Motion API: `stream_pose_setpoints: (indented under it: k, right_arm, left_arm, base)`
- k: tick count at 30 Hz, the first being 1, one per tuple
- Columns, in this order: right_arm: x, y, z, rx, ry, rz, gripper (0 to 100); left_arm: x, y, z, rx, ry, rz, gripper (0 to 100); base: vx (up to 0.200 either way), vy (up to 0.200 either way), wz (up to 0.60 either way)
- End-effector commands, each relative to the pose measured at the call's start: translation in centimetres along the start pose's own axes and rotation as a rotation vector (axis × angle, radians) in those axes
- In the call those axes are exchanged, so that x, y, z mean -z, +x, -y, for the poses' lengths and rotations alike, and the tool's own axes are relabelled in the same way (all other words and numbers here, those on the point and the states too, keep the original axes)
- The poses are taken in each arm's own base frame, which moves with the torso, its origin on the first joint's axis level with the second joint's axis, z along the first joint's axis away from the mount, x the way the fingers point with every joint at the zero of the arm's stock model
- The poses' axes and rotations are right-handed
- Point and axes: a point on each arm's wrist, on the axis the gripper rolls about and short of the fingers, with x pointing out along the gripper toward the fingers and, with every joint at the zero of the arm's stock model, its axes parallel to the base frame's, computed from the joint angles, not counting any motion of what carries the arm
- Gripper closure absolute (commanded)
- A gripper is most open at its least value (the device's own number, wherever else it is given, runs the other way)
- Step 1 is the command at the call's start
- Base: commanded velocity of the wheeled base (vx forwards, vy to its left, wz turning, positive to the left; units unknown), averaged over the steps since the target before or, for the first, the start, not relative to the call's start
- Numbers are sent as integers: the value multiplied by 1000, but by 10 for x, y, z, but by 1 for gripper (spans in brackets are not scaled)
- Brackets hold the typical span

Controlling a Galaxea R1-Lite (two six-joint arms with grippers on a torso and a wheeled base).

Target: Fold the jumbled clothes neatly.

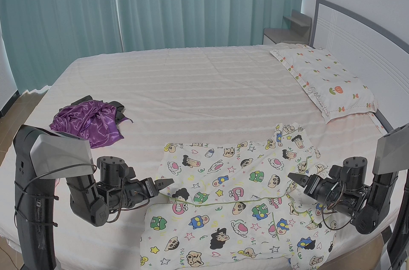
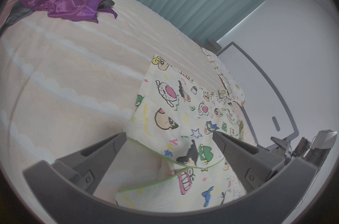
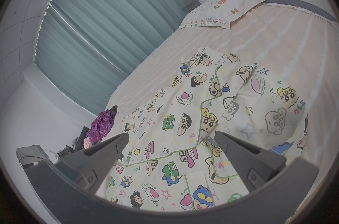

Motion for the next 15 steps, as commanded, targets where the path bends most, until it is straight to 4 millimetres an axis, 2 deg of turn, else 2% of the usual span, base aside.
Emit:
stream_pose_setpoints:
  k: [1, 4, 15]
  right_arm:
    - [0, 0, 0, 1, 0, -2, 0]
    - [0, 0, 0, 1, 0, -2, 0]
    - [0, 1, 0, 1, 0, -2, 0]
  left_arm:
    - [3, 4, -6, -17, 15, -15, 0]
    - [2, 3, -12, -31, 51, -14, 0]
    - [-1, 16, -12, -18, 74, -4, 0]
  base:
    - [0, 0, 0]
    - [0, 0, 0]
    - [0, 0, 0]
